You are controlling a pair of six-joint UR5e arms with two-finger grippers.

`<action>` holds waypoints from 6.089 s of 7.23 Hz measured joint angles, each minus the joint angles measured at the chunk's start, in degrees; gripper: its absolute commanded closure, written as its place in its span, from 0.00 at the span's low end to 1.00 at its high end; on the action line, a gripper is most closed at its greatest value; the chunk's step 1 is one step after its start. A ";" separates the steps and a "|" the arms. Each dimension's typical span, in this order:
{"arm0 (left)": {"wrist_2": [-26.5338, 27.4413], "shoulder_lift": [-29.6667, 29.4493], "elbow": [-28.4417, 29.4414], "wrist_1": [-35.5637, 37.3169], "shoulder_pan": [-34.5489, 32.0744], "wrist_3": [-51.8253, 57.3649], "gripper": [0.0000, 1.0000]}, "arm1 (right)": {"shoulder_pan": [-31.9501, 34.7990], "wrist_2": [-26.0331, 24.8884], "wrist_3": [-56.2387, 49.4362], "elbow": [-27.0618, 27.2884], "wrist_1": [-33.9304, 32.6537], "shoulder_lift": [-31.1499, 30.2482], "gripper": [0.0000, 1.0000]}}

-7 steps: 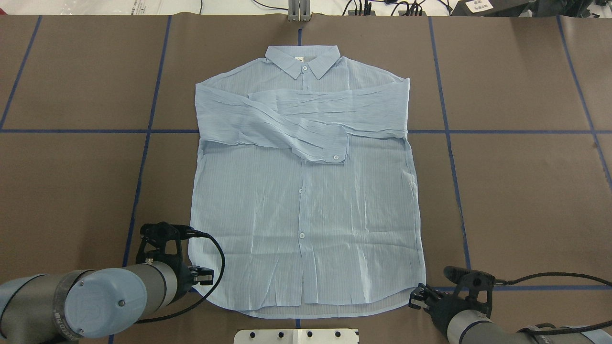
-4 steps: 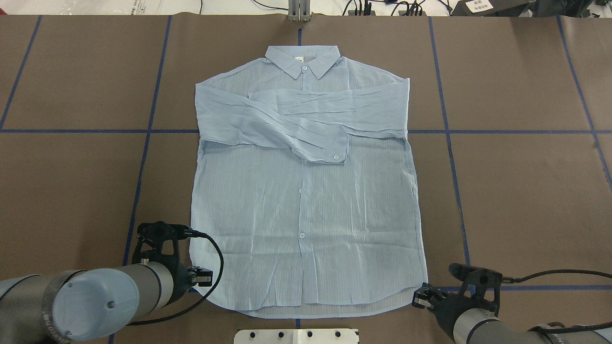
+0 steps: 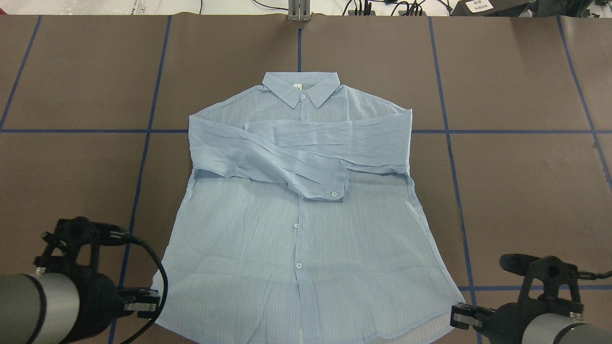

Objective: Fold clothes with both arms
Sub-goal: 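Lift the hem with both grippers and fold it toward the collar, then release the hem with both grippers and raise them, then grasp the folded shirt's near edge with the left gripper and drag it farther away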

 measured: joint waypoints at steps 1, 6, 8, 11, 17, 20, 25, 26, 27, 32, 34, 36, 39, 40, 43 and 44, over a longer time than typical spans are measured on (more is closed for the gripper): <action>-2.14 -3.88 -1.94 5.50 -1.63 1.31 1.00 | 2.19 2.28 -0.12 2.09 -4.47 3.10 1.00; -3.71 -16.39 14.15 9.53 -20.11 16.57 1.00 | 22.49 5.56 -8.16 -7.29 -19.69 28.51 1.00; -2.18 -21.00 23.43 6.59 -25.90 18.36 1.00 | 31.83 5.42 -13.84 -16.85 -16.94 33.42 1.00; 1.70 -23.06 42.23 -10.82 -29.30 18.67 1.00 | 38.78 5.20 -17.98 -37.76 2.70 34.65 1.00; 6.96 -26.12 64.57 -28.86 -29.47 18.77 0.01 | 40.94 4.58 -20.05 -60.89 21.75 34.90 0.00; 4.57 -23.40 62.07 -32.24 -29.61 26.30 0.00 | 41.82 6.55 -22.61 -61.33 22.53 35.30 0.00; -3.73 -8.47 44.13 -33.84 -22.08 21.07 0.00 | 42.82 9.32 -24.84 -58.41 22.56 34.81 0.00; -1.97 -7.36 43.89 -34.35 -18.74 18.18 0.04 | 42.82 9.32 -24.85 -58.31 22.56 34.81 0.00; -0.89 -6.87 44.32 -34.60 -16.72 16.59 0.20 | 42.81 9.31 -24.85 -58.22 22.56 34.82 0.00; -0.32 -7.27 44.76 -34.84 -15.28 15.59 1.00 | 42.68 9.23 -24.85 -58.20 22.57 34.80 0.00; -0.22 -6.86 44.08 -34.87 -15.83 16.91 1.00 | 42.54 9.09 -24.85 -58.24 22.56 34.81 0.00; -0.14 -5.00 44.07 -34.82 -20.54 24.38 1.00 | 42.38 9.00 -24.77 -58.25 22.57 34.82 0.00; 1.18 -6.50 53.90 -38.46 -34.06 40.04 1.00 | 41.81 8.81 -23.49 -58.02 22.49 35.92 0.00; 1.53 -11.02 61.74 -41.48 -37.77 42.93 1.00 | 41.63 8.80 -22.96 -57.84 22.41 36.45 0.00; 3.24 -30.63 88.30 -49.51 -42.77 42.90 1.00 | 40.44 8.71 -20.51 -57.78 21.76 39.09 0.00; 3.70 -35.45 95.45 -52.71 -43.13 40.61 0.01 | 39.86 8.70 -19.90 -58.05 21.61 40.28 0.00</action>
